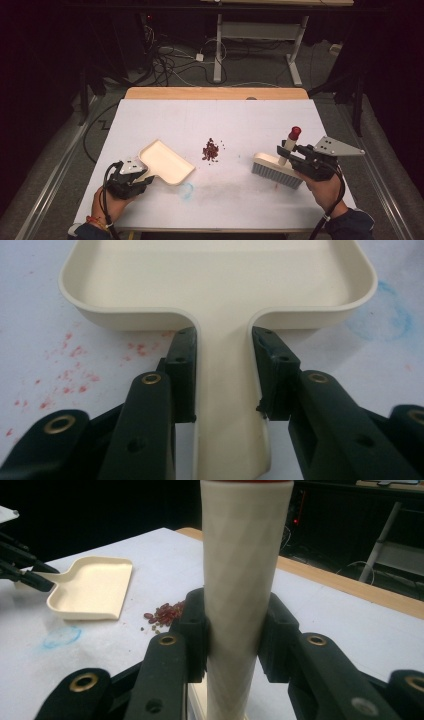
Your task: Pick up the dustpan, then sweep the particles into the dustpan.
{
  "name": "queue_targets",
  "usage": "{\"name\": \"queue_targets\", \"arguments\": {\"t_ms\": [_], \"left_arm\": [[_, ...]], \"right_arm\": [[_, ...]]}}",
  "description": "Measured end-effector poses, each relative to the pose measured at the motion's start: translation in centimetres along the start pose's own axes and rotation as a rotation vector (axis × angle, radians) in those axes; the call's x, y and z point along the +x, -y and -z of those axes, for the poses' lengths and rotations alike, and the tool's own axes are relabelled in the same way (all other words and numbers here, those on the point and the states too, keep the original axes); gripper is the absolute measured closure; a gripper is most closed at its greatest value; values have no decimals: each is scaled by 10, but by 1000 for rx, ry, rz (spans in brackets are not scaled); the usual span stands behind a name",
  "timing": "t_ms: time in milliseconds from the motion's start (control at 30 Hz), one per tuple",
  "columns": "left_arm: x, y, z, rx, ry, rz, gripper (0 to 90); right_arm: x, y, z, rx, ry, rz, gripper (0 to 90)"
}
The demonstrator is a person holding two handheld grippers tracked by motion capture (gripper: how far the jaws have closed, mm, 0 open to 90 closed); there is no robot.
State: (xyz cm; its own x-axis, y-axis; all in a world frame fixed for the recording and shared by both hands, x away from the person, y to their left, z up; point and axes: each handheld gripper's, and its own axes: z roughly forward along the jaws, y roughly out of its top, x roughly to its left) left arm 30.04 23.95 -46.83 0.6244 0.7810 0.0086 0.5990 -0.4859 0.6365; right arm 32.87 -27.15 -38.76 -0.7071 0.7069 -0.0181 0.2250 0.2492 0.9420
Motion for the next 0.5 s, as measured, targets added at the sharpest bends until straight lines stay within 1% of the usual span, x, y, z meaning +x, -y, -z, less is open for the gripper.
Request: {"name": "queue_targets", "arguments": {"t_ms": [167, 267, 400, 433, 467, 500], "left_arm": [[-7, 1, 4, -1, 19, -9, 636], [-9, 0, 3, 2, 30, -18, 636], [-13, 0, 1, 7, 41, -15, 636], [-13, 0, 0, 14, 40, -21, 636], [-14, 0, 0, 14, 41, -21, 636], [-15, 0, 0, 14, 44, -21, 636]], "right_arm": [[0, -1, -4, -4, -9, -3, 699], [-1, -3, -9, -5, -9, 0, 700], [-4, -8, -18, -24, -22, -11, 699], [-5, -11, -24, -28, -31, -4, 700], [-5, -11, -24, -28, -31, -4, 700], [-6, -12, -28, -26, -30, -2, 700]]}}
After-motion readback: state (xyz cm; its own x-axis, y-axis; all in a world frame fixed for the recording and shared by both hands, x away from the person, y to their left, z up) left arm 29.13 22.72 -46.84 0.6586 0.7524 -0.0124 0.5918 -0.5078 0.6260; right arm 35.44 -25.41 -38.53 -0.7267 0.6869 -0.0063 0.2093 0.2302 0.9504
